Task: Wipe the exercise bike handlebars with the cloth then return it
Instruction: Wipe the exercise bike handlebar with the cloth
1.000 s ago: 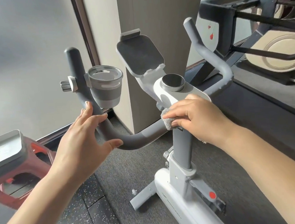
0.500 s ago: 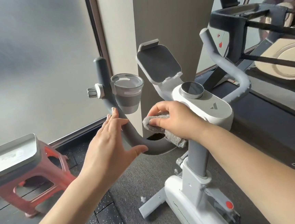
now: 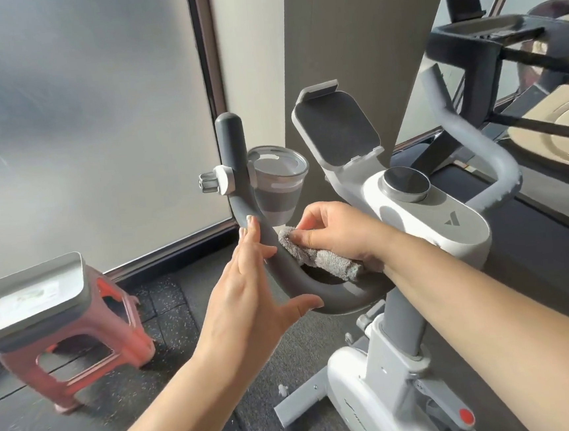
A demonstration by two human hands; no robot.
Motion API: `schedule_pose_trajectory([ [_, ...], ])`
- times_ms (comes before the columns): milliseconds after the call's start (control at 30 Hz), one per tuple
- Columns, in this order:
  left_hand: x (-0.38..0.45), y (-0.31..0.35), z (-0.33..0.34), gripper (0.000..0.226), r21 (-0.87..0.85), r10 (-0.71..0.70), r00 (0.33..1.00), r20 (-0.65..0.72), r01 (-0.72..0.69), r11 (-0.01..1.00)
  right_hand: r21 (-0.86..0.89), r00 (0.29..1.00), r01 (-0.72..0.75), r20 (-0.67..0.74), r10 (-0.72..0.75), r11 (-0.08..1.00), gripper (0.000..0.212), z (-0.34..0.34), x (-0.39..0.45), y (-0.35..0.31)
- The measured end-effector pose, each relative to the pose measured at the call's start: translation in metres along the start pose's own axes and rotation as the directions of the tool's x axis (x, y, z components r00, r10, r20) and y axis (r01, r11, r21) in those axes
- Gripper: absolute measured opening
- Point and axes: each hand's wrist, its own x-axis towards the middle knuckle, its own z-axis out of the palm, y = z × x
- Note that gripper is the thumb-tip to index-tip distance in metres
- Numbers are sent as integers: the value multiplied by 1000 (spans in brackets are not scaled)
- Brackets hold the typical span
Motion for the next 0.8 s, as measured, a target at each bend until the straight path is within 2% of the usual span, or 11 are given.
schedule_pose_trajectory([
  [67,-1,-3,2,99,-23,4,1000,3,-4,1000,68,998,1,-59,3,998,21,6,10,-6],
  [167,1,-4,2,75,-42,45,999,9,-44,998,150,990,51,-139,-30,987,22,8,27,-22],
  [267,7,0,-6,64,-49,18,1000,-1,-18,999,141,971,137,-214,-105,980,20,0,43,-42],
  [467,37,2,-23,72,28,-2,984,-179,7,1000,24,879,356,-347,-327,934,22,-23,67,-67],
  [600,50,1,-19,77,77,-84,981,-174,98,992,-94,891,391,-211,-402,916,24,-14,71,-55],
  [700,52,3,-15,69,31,-169,974,-151,176,984,-261,871,457,-63,-487,851,25,-14,62,-44],
  [767,53,5,-14,65,18,-200,969,-142,205,979,-195,893,430,-50,-447,881,25,-23,64,-44],
  [800,54,5,-14,65,24,-208,968,-140,214,977,-108,897,411,-128,-423,905,24,-29,70,-47],
])
